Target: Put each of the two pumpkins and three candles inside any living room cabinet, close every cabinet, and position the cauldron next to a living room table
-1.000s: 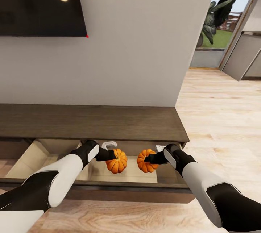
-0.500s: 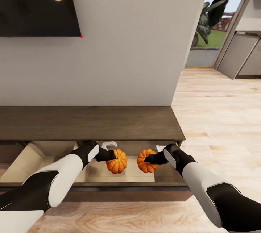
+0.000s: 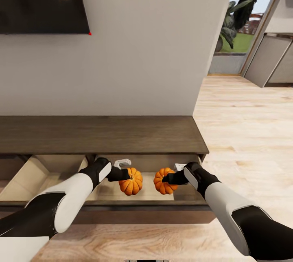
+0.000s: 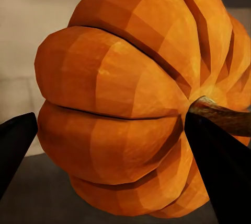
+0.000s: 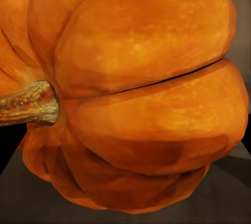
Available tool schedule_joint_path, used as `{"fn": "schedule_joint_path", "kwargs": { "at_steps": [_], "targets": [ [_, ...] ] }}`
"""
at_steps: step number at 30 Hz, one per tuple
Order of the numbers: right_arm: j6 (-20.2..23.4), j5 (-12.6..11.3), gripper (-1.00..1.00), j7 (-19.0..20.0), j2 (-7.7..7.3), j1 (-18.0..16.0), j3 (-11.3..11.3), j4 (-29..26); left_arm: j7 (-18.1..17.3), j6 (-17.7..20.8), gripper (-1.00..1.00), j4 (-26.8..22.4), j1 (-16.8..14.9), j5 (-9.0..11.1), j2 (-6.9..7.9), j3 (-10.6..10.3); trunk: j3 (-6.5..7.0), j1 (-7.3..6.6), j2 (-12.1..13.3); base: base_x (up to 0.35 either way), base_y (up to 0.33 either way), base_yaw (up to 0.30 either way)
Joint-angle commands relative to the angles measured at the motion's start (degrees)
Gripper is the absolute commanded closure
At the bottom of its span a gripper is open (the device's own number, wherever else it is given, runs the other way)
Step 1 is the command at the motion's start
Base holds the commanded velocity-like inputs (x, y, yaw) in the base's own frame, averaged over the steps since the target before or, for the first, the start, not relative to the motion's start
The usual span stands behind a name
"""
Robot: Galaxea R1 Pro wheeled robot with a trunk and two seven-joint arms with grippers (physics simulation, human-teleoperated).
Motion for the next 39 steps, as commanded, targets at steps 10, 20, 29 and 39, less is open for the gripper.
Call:
{"fn": "schedule_joint_path", "kwargs": {
  "at_steps": [10, 20, 29, 39],
  "targets": [
    [0.2, -0.6, 1.00, -0.1, -0.06, 0.0, 0.4, -0.1, 0.1, 0.4, 1.00, -0.2, 0.0, 0.1, -0.02, 0.4, -1.33, 0.65, -1.2, 0.000, 0.000, 0.000],
    [0.2, -0.6, 1.00, -0.2, -0.05, 0.0, 0.4, -0.1, 0.1, 0.5, 1.00, -0.1, 0.0, 0.1, -0.02, 0.4, -1.43, 0.65, -1.2, 0.129, 0.000, 0.000],
    [0.2, -0.6, 1.00, -0.4, -0.05, 0.0, 0.5, -0.1, 0.0, 0.6, 1.00, -0.1, 0.0, 0.1, -0.04, 0.4, -1.43, 0.65, -1.2, 0.011, 0.000, 0.000],
    [0.2, -0.5, 1.00, -0.5, -0.05, 0.0, 0.5, -0.1, 0.0, 0.7, 1.00, 0.0, 0.0, 0.1, -0.05, 0.4, -3.23, 2.85, -5.3, 0.000, 0.000, 0.000]
  ]
}}
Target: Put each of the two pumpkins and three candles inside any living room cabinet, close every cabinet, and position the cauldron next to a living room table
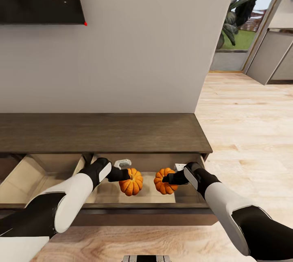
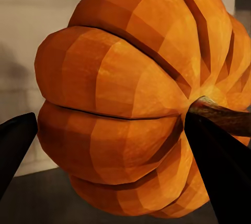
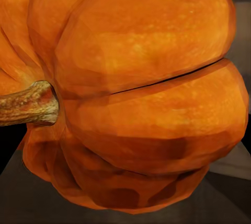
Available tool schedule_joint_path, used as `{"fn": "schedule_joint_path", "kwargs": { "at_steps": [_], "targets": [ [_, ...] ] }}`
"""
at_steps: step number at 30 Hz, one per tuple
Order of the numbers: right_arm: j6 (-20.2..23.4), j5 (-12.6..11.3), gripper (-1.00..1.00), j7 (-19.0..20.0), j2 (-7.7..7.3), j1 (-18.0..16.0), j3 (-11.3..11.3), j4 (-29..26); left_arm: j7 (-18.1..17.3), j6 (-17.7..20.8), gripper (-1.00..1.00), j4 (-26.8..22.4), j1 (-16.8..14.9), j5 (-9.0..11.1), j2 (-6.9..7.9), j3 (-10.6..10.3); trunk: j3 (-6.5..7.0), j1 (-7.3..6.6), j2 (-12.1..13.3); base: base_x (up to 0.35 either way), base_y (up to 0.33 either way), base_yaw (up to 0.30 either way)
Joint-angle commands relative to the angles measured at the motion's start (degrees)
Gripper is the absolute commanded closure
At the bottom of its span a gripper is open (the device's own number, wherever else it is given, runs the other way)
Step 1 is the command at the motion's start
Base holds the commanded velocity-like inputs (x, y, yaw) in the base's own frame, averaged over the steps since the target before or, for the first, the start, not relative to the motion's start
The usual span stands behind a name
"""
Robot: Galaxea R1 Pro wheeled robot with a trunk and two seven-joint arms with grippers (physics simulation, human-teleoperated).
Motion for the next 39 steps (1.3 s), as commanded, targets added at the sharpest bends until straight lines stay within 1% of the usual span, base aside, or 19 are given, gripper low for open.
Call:
{"fn": "schedule_joint_path", "kwargs": {
  "at_steps": [1, 2, 11, 16, 24, 30, 34, 39],
  "targets": [
    [0.2, -0.6, 1.00, -0.2, -0.05, 0.0, 0.4, -0.1, 0.2, 0.4, 1.00, -0.1, 0.0, 0.1, -0.01, 0.4, -0.23, 0.21, -0.4, 0.000, 0.000, 0.000],
    [0.2, -0.6, 1.00, -0.2, -0.05, 0.0, 0.4, -0.1, 0.2, 0.4, 1.00, -0.1, 0.0, 0.1, -0.01, 0.4, -0.40, 0.43, -0.8, 0.000, 0.000, 0.000],
    [0.2, -0.6, 1.00, -0.2, -0.05, 0.0, 0.4, -0.1, 0.2, 0.3, 1.00, -0.1, 0.0, 0.1, 0.02, 0.4, -0.40, 0.43, -0.8, 0.001, 0.000, 0.000],
    [0.2, -0.6, 1.00, -0.2, -0.05, 0.0, 0.4, -0.1, 0.2, 0.4, 1.00, -0.1, 0.0, 0.1, 0.02, 0.4, -0.40, 0.43, -0.8, 0.154, 0.000, 0.000],
    [0.3, -0.6, 1.00, -0.2, -0.05, 0.0, 0.4, -0.1, 0.2, 0.4, 1.00, 0.8, 0.0, 0.1, 0.01, 0.4, -0.40, 0.43, -0.8, 0.018, 0.000, 0.000],
    [0.6, -0.6, 1.00, -0.3, -0.05, 0.0, 0.4, -0.1, 0.3, 0.3, 1.00, 1.0, 0.0, 0.0, 0.01, 0.4, -1.48, 1.74, -3.2, 0.000, 0.000, 0.000],
    [0.7, -0.6, 1.00, -0.3, -0.05, 0.0, 0.4, -0.1, 0.7, 0.2, 1.00, 0.9, 0.0, 0.0, 0.08, 0.4, -2.37, 1.85, -3.3, 0.000, 0.000, 0.000],
    [0.7, -0.6, 1.00, -0.3, -0.05, 0.0, 0.4, -0.1, 0.9, 0.0, 1.00, 0.6, 0.0, 0.0, 0.12, 0.4, -2.37, 1.85, -3.3, 0.000, 0.000, 0.000]
  ]
}}
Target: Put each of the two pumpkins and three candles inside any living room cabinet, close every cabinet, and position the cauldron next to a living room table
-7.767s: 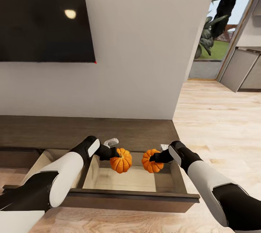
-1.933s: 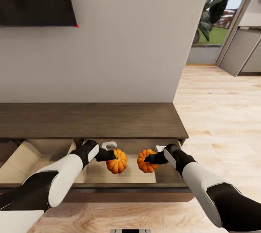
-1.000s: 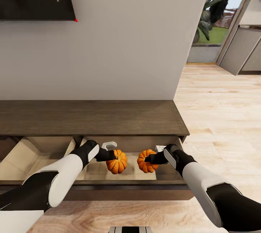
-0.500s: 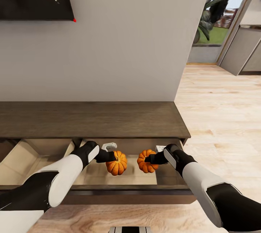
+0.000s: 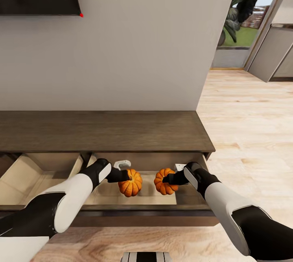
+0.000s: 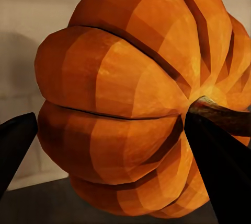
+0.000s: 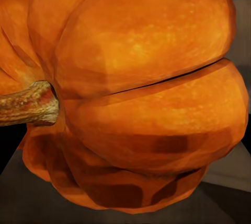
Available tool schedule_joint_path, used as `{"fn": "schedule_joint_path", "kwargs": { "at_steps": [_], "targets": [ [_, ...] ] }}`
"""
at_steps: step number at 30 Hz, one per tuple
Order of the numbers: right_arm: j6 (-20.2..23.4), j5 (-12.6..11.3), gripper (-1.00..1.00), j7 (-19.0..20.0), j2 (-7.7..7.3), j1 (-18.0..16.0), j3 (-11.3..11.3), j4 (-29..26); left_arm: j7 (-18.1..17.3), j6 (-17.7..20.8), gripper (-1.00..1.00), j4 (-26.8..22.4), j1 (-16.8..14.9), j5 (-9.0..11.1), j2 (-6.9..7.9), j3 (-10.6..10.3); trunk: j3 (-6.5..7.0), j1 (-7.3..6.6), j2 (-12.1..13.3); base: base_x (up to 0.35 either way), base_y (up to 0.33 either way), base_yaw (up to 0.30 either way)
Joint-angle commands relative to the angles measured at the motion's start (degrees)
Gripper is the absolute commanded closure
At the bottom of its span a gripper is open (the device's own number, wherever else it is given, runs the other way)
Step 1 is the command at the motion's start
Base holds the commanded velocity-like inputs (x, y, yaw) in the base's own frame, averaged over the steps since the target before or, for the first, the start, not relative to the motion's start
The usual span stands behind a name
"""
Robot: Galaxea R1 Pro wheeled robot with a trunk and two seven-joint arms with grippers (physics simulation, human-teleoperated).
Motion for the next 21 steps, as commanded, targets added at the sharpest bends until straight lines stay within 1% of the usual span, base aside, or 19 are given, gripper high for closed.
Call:
{"fn": "schedule_joint_path", "kwargs": {
  "at_steps": [1, 9, 13, 16, 21],
  "targets": [
    [0.2, -0.6, 1.00, -0.1, -0.05, 0.0, 0.5, -0.1, 0.2, 0.3, 1.00, -0.1, 0.0, 0.1, 0.02, 0.4, -0.04, -0.01, 0.0, 0.000, 0.000, 0.000],
    [0.2, -0.6, 1.00, -0.1, 0.18, 0.0, 0.5, -0.1, 0.5, -0.1, 1.00, -0.3, 0.0, 0.1, 0.07, 0.4, -0.04, -0.01, 0.0, 0.000, 0.000, 0.000],
    [0.2, -0.6, 1.00, -0.1, 0.29, 0.0, 0.5, -0.1, 0.6, -2.4, 1.00, 0.1, 0.0, 0.0, -0.02, 0.4, -0.04, -0.01, 0.0, 0.000, 0.000, 0.000],
    [0.2, -0.6, 1.00, -0.1, 0.34, 0.0, 0.5, -0.1, 0.6, -3.4, 1.00, 0.2, 0.0, -0.1, -0.10, 0.4, -0.71, 0.07, -0.1, 0.000, 0.000, 0.000],
    [0.2, -0.6, 1.00, -0.1, 0.36, 0.0, 0.5, -0.1, 0.6, -3.6, 1.00, 0.3, 0.0, -0.1, -0.12, 0.4, -1.82, 0.20, -0.1, 0.000, 0.000, 0.000]
  ]
}}
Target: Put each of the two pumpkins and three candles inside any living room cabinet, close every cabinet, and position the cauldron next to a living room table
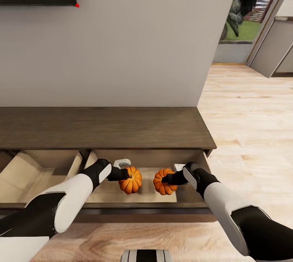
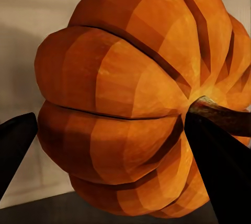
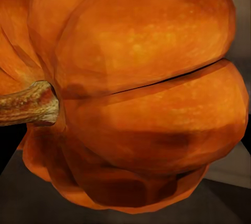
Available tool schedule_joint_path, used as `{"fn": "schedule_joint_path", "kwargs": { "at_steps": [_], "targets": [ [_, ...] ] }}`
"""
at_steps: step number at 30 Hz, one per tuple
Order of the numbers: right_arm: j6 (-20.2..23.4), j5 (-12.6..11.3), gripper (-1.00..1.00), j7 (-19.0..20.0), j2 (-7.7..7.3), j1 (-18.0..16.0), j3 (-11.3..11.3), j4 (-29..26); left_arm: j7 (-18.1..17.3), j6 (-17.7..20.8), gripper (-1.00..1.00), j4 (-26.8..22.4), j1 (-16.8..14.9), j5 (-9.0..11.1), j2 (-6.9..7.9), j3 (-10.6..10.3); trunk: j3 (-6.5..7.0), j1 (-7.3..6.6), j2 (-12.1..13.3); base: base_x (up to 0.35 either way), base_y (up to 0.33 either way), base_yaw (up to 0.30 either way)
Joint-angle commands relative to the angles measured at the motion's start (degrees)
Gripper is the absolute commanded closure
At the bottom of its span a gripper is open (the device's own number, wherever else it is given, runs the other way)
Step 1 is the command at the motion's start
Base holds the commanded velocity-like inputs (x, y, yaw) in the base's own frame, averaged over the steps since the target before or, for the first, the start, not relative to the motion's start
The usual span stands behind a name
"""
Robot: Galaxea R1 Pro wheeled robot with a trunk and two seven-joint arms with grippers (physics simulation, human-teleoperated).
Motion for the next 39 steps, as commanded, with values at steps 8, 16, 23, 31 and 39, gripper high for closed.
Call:
{"fn": "schedule_joint_path", "kwargs": {
  "at_steps": [8, 16, 23, 31, 39],
  "targets": [
    [0.2, -0.6, 1.00, -0.2, -0.02, 0.0, 0.4, -0.1, 0.1, 0.4, 1.00, -0.1, 0.0, 0.1, -0.02, 0.4, -0.71, 0.06, -0.1, 0.000, 0.000, 0.000],
    [0.2, -0.6, 1.00, -0.2, -0.02, 0.0, 0.4, -0.1, 0.0, 0.5, 1.00, 0.0, 0.0, 0.1, -0.02, 0.4, -0.71, 0.06, -0.1, 0.048, 0.014, 0.000],
    [0.2, -0.6, 1.00, -0.2, 0.06, 0.0, 0.4, -0.1, 0.0, 0.5, 1.00, 0.1, 0.0, 0.1, 0.05, 0.4, -0.71, 0.06, -0.1, 0.062, 0.015, 0.000],
    [0.1, -0.6, 1.00, -0.2, 0.59, 0.0, 0.4, -0.1, 0.0, 0.6, 1.00, 0.1, 0.0, 0.0, 0.07, 0.3, -1.60, 0.16, -0.1, 0.002, 0.000, 0.000],
    [-0.1, -0.6, 1.00, -0.2, 0.60, 0.0, 0.4, 0.3, 0.0, 0.6, 1.00, -0.1, 0.0, 0.1, 0.07, 0.4, -1.82, 0.19, -0.1, 0.000, 0.000, 0.000]
  ]
}}
